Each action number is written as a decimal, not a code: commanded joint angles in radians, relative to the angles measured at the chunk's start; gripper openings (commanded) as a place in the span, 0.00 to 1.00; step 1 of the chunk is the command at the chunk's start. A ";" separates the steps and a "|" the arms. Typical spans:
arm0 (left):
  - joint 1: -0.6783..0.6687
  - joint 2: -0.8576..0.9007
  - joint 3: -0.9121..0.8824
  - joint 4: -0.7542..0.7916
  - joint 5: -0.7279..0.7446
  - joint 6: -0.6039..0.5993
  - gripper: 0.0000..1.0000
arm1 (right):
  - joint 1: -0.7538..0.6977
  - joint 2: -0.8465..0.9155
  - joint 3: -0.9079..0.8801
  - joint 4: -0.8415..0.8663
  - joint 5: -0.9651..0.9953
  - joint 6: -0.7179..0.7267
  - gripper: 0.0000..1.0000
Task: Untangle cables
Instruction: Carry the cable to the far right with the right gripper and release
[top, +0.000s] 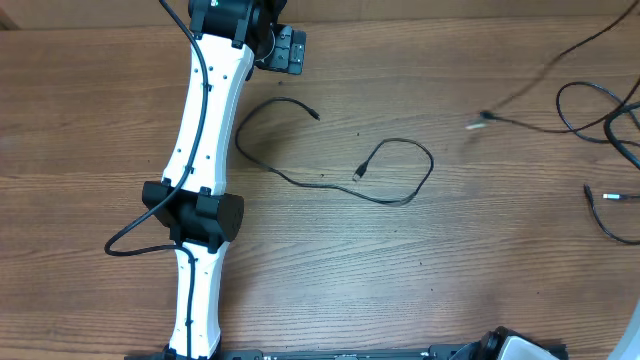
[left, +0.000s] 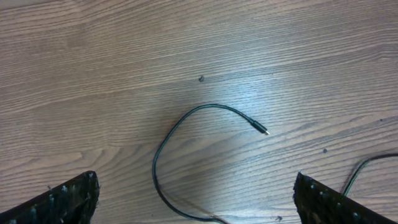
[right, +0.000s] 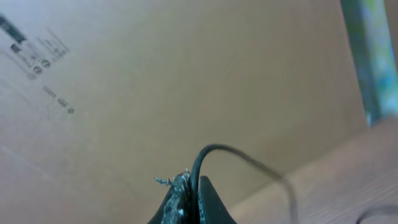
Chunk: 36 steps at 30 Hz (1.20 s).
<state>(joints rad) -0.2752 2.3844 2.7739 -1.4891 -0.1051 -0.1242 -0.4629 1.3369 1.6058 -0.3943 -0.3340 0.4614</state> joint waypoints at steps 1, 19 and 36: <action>-0.011 -0.001 0.006 0.002 0.009 -0.011 1.00 | 0.004 0.033 0.007 0.026 0.003 -0.095 0.04; -0.011 -0.001 0.006 0.002 0.009 -0.011 1.00 | -0.006 0.285 0.007 0.293 0.178 -0.147 0.04; -0.011 -0.001 0.006 0.002 0.009 -0.011 1.00 | -0.284 0.490 0.006 0.290 0.227 -0.089 0.04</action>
<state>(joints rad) -0.2752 2.3844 2.7735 -1.4891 -0.1051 -0.1242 -0.6952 1.8145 1.6058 -0.1017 -0.1173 0.3294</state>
